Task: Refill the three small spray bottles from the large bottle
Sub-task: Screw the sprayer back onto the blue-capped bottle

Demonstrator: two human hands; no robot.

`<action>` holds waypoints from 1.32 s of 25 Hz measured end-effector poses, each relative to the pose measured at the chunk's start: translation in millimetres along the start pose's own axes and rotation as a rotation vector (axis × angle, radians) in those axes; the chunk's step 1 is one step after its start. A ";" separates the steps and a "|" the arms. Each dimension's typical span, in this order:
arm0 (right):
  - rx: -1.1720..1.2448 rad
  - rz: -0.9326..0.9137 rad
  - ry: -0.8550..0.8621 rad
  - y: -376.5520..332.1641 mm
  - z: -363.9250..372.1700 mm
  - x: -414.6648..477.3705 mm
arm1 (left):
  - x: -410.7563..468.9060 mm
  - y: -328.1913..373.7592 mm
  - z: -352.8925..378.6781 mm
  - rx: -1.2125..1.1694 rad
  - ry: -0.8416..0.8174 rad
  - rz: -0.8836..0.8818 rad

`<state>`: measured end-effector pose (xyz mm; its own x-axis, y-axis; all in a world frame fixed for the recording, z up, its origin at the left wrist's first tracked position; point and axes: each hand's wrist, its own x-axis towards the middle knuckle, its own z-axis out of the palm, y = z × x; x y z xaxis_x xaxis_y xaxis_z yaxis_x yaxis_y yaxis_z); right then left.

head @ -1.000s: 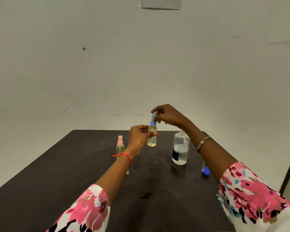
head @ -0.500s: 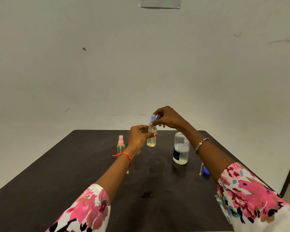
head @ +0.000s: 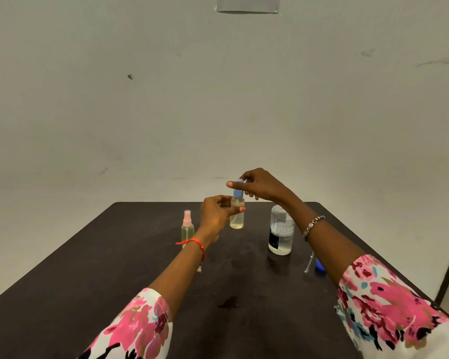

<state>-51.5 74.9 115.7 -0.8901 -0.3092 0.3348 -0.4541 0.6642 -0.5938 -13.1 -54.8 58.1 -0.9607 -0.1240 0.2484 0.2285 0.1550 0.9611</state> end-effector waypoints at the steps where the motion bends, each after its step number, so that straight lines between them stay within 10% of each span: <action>1: 0.023 -0.011 -0.014 1.2 -0.2 0.5 | 0.4 0.1 0.0 -0.002 0.000 -0.001; 22: 0.120 -0.014 -0.056 5.0 3.2 -4.6 | -2.1 -1.3 -3.6 -0.011 0.006 -0.001; 33: 0.072 0.042 0.207 10.5 26.7 -7.1 | -5.7 -6.9 0.1 0.008 0.027 0.034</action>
<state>-50.9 65.9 87.6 -0.8846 -0.1311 0.4475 -0.4251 0.6211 -0.6584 -9.2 -55.1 50.0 -0.9477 -0.1451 0.2843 0.2598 0.1670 0.9511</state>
